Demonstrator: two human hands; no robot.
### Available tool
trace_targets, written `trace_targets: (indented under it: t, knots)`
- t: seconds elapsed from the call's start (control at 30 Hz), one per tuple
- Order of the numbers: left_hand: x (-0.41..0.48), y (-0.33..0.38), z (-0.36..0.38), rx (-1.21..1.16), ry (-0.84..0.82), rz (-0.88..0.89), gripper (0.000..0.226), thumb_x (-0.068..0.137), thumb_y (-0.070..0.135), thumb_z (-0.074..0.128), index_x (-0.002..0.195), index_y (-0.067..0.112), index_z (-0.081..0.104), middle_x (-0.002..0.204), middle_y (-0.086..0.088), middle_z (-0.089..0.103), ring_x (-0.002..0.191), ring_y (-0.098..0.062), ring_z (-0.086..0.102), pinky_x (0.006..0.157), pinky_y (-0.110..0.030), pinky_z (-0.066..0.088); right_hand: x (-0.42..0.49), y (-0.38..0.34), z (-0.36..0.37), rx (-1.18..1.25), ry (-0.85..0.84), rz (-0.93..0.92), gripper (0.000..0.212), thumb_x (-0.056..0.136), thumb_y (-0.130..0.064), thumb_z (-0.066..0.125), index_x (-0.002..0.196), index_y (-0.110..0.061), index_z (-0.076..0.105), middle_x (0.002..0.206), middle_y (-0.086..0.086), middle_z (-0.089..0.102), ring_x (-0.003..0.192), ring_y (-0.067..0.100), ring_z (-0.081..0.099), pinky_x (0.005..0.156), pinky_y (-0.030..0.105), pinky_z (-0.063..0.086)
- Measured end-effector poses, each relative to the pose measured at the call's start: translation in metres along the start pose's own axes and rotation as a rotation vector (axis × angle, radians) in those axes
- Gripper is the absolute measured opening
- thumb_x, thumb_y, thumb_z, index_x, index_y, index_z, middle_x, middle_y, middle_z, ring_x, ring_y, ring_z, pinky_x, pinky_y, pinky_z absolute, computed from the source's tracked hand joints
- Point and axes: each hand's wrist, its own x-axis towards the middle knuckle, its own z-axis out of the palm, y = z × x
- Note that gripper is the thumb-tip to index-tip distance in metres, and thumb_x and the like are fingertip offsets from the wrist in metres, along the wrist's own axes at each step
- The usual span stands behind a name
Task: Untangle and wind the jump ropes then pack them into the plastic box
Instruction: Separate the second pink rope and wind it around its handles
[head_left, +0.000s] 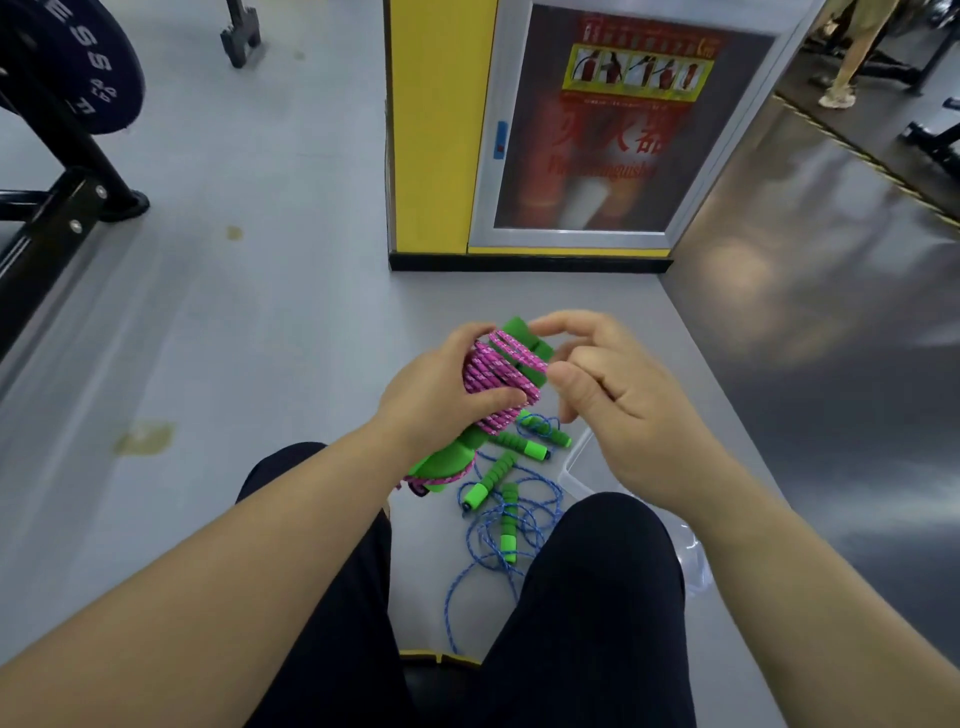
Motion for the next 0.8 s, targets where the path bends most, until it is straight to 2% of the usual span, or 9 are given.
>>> trace_targets:
  t: [0.13, 0.27, 0.33, 0.37, 0.4, 0.47, 0.6, 0.73, 0.8]
  knots:
    - [0.006, 0.002, 0.002, 0.245, 0.016, 0.049, 0.071, 0.075, 0.054, 0.05, 0.14, 0.034, 0.029, 0.105, 0.003, 0.066, 0.089, -0.023, 0.061, 0.067, -0.031, 0.045, 0.001, -0.011, 0.013, 0.146, -0.036, -0.002, 0.029, 0.094, -0.031, 0.041, 0.086, -0.021, 0.066, 0.07, -0.013, 0.056, 0.072, 0.003, 0.055, 0.071, 0.011, 0.041]
    - [0.005, 0.005, -0.003, 0.299, 0.038, 0.051, 0.071, 0.08, 0.056, 0.048, 0.143, 0.031, 0.027, 0.104, -0.002, 0.065, 0.089, -0.025, 0.06, 0.065, -0.03, 0.043, -0.005, -0.013, 0.008, 0.253, -0.085, -0.019, 0.028, 0.09, -0.037, 0.039, 0.077, -0.039, 0.064, 0.075, 0.006, 0.061, 0.072, 0.006, 0.056, 0.072, 0.014, 0.043]
    - [0.003, 0.006, -0.008, 0.177, 0.065, 0.025, 0.068, 0.082, 0.053, 0.057, 0.141, 0.03, 0.032, 0.109, -0.002, 0.064, 0.096, -0.025, 0.06, 0.076, -0.034, 0.048, -0.01, -0.006, 0.009, 0.453, -0.115, 0.08, 0.031, 0.086, -0.039, 0.046, 0.062, -0.038, 0.065, 0.084, 0.021, 0.061, 0.076, 0.01, 0.057, 0.075, 0.018, 0.046]
    - [0.002, 0.006, -0.011, 0.103, 0.065, 0.013, 0.067, 0.081, 0.051, 0.061, 0.139, 0.029, 0.036, 0.109, 0.0, 0.064, 0.096, -0.023, 0.06, 0.079, -0.034, 0.049, -0.011, 0.0, 0.009, 0.65, -0.081, 0.155, 0.032, 0.083, -0.039, 0.055, 0.053, -0.031, 0.062, 0.085, 0.023, 0.062, 0.077, 0.013, 0.059, 0.075, 0.021, 0.048]
    - [0.001, 0.007, -0.013, 0.032, 0.045, 0.009, 0.065, 0.08, 0.05, 0.064, 0.136, 0.029, 0.039, 0.106, 0.004, 0.064, 0.095, -0.019, 0.061, 0.08, -0.033, 0.049, -0.013, 0.008, 0.008, 0.889, -0.012, 0.245, 0.034, 0.077, -0.039, 0.062, 0.046, -0.025, 0.057, 0.085, 0.017, 0.066, 0.077, 0.014, 0.061, 0.073, 0.023, 0.05]
    - [-0.002, 0.007, -0.015, -0.127, -0.025, 0.006, 0.058, 0.079, 0.048, 0.067, 0.13, 0.031, 0.045, 0.1, 0.011, 0.065, 0.093, -0.011, 0.062, 0.083, -0.032, 0.051, -0.017, 0.022, 0.005, 1.202, 0.125, 0.416, 0.041, 0.073, -0.039, 0.058, 0.039, -0.019, 0.051, 0.09, 0.003, 0.072, 0.077, 0.013, 0.064, 0.066, 0.024, 0.053]
    - [-0.008, 0.014, -0.015, -0.568, -0.152, -0.044, 0.05, 0.071, 0.047, 0.065, 0.117, 0.031, 0.054, 0.095, 0.008, 0.071, 0.087, -0.009, 0.069, 0.077, -0.03, 0.056, -0.023, 0.037, 0.013, 1.171, 0.195, 0.612, 0.052, 0.087, -0.034, 0.039, 0.038, -0.019, 0.05, 0.104, 0.0, 0.07, 0.093, 0.014, 0.064, 0.065, 0.026, 0.055]
    - [-0.012, 0.019, -0.011, -0.804, -0.276, -0.12, 0.042, 0.073, 0.043, 0.058, 0.113, 0.031, 0.054, 0.086, 0.004, 0.072, 0.075, -0.013, 0.07, 0.063, -0.027, 0.055, -0.016, 0.041, 0.021, 1.217, 0.127, 0.516, 0.05, 0.09, -0.035, 0.037, 0.047, -0.017, 0.055, 0.104, 0.004, 0.069, 0.11, 0.02, 0.058, 0.087, 0.037, 0.053]
    - [-0.013, 0.017, -0.005, -0.851, -0.298, -0.135, 0.043, 0.075, 0.054, 0.056, 0.112, 0.032, 0.057, 0.09, 0.0, 0.073, 0.079, -0.016, 0.069, 0.068, -0.032, 0.056, -0.01, 0.04, 0.027, 1.289, 0.064, 0.486, 0.042, 0.087, -0.039, 0.042, 0.063, -0.016, 0.067, 0.105, 0.005, 0.067, 0.111, 0.021, 0.056, 0.093, 0.04, 0.048]
